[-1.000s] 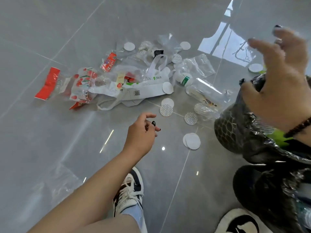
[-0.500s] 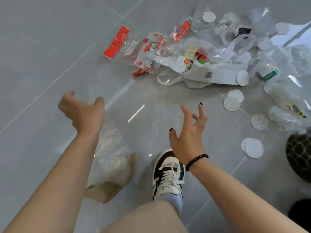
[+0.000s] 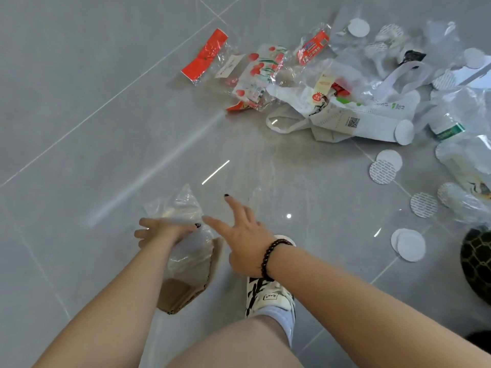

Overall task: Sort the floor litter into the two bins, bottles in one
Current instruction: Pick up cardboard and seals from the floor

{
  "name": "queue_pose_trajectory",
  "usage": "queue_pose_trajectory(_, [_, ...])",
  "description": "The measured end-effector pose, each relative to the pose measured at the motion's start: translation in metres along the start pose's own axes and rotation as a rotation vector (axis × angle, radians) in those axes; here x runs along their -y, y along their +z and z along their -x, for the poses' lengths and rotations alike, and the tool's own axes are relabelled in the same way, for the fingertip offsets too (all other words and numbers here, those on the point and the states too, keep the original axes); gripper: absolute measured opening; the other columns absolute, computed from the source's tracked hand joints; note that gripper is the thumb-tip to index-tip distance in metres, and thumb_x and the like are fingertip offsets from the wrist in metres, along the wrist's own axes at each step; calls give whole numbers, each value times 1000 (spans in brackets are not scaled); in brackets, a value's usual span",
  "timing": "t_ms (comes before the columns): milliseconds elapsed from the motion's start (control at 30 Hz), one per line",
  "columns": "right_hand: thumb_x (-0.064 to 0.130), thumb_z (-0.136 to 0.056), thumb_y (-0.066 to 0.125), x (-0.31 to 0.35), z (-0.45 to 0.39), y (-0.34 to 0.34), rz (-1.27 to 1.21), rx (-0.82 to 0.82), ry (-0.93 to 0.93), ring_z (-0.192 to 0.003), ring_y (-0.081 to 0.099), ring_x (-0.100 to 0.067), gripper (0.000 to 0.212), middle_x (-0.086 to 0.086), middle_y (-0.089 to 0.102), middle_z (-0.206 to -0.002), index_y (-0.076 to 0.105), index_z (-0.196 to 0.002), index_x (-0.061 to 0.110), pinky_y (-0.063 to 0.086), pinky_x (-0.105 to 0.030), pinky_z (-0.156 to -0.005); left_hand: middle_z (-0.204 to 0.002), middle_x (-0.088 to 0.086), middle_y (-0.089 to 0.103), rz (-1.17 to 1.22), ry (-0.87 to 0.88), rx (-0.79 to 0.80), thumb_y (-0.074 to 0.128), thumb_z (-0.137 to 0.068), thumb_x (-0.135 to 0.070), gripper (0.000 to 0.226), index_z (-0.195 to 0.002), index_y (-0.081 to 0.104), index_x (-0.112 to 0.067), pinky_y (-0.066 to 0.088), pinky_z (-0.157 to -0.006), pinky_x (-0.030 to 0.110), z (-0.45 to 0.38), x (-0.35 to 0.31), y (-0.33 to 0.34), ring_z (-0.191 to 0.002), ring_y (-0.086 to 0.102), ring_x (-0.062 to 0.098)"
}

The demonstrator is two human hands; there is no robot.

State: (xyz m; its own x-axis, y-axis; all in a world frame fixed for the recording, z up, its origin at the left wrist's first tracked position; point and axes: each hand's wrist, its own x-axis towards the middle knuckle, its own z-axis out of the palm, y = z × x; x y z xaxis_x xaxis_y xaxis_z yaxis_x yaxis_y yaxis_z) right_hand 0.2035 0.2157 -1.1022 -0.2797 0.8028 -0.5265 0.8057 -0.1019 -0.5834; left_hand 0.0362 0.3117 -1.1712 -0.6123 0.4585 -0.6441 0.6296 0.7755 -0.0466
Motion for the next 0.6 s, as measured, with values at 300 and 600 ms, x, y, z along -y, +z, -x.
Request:
queue_pose_trajectory(300, [14,-88,60,1,-20,21,345,35,-121,-141,13,-35,37,-14,29,-146,55,-124,19,30,-48,-109,-79,7,69,18,372,-9,78,-72,-30,21,-77,68,-12,47,-66,28,-3,8,13,-79,65,28])
queue_pose_trajectory(600, [15,-91,52,-47,51,-85,-37,-297,3,-109,46,-22,18,-6,54,-113,62,-105,10,44,-35,-89,-75,-2,53,611,757,-60,76,-75,-25,30,-81,55,-6,42,-66,28,91,-80,-19,-69,50,17])
